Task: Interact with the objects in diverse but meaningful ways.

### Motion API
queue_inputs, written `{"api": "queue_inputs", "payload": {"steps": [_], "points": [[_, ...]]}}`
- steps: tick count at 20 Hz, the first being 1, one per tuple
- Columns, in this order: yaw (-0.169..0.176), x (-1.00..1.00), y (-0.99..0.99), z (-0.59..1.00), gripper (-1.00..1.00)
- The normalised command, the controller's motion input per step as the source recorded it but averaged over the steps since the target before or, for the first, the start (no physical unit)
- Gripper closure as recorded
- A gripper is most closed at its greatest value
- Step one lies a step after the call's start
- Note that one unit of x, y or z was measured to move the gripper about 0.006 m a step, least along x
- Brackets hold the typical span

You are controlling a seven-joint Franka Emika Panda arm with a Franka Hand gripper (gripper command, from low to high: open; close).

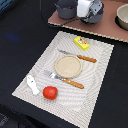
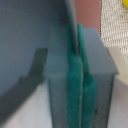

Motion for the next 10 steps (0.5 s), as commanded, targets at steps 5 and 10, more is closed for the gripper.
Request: {"api": "queue_inputs", "payload": {"steps": [5, 10], "points": [[-0.005, -0.12, 0.1, -0.02, 1.0], [-0.001, -0.16, 0.13, -0.05, 1.0]]}}
